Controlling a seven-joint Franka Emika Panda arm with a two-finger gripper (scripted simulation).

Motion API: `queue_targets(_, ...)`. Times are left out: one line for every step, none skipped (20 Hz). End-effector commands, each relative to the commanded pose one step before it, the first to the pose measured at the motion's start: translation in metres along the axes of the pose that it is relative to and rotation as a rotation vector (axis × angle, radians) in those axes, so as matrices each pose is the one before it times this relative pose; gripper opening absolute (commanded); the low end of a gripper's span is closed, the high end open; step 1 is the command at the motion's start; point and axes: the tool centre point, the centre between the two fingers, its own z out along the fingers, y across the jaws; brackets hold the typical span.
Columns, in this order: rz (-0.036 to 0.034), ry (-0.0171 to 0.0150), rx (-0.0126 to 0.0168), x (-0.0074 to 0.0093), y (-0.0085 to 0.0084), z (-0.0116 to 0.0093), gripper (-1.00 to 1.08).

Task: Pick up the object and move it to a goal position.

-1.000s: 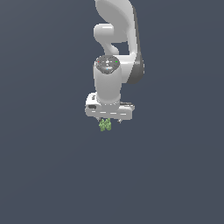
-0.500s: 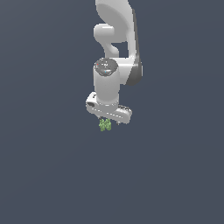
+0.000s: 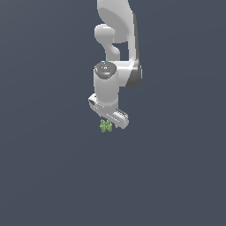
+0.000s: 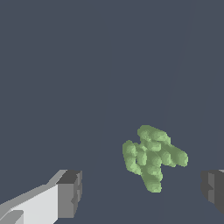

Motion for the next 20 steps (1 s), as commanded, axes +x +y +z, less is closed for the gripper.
queue_targets(0.07485,0.00047,0.00071,-0.00133,0.00279,0.00346,1.00)
queue_targets(0.02925,0.00020,0.00023,-0.00044,0.00116,0.00135,1.00)
queue_targets(0.02927,0.00023,0.00022,-0.00040,0.00119,0.00134,1.00)
queue_targets(0.02929,0.00025,0.00022,-0.00036,0.00121,0.00132,1.00)
queue_targets(0.02931,0.00028,0.00021,-0.00031,0.00123,0.00131,1.00)
queue_targets(0.02933,0.00031,0.00021,-0.00027,0.00125,0.00130,1.00)
queue_targets(0.02934,0.00034,0.00021,-0.00023,0.00127,0.00129,1.00)
queue_targets(0.02936,0.00037,0.00021,-0.00019,0.00129,0.00127,1.00)
queue_targets(0.02938,0.00040,0.00021,-0.00014,0.00131,0.00126,1.00)
queue_targets(0.02940,0.00042,0.00022,-0.00010,0.00132,0.00125,1.00)
queue_targets(0.02941,0.00045,0.00023,-0.00006,0.00133,0.00124,1.00)
queue_targets(0.02943,0.00048,0.00023,-0.00001,0.00134,0.00122,1.00)
queue_targets(0.02945,0.00051,0.00024,0.00004,0.00136,0.00121,1.00)
queue_targets(0.02947,0.00054,0.00025,0.00009,0.00136,0.00120,1.00)
queue_targets(0.02948,0.00057,0.00027,0.00013,0.00137,0.00119,1.00)
queue_targets(0.02917,0.00059,0.00028,0.00018,0.00136,0.00116,1.00)
queue_targets(0.02779,0.00059,0.00028,0.00021,0.00130,0.00109,1.00)
queue_targets(0.02631,0.00058,0.00028,0.00025,0.00123,0.00102,1.00)
queue_targets(0.02481,0.00057,0.00028,0.00027,0.00116,0.00096,1.00)
queue_targets(0.02333,0.00055,0.00028,0.00029,0.00109,0.00089,1.00)
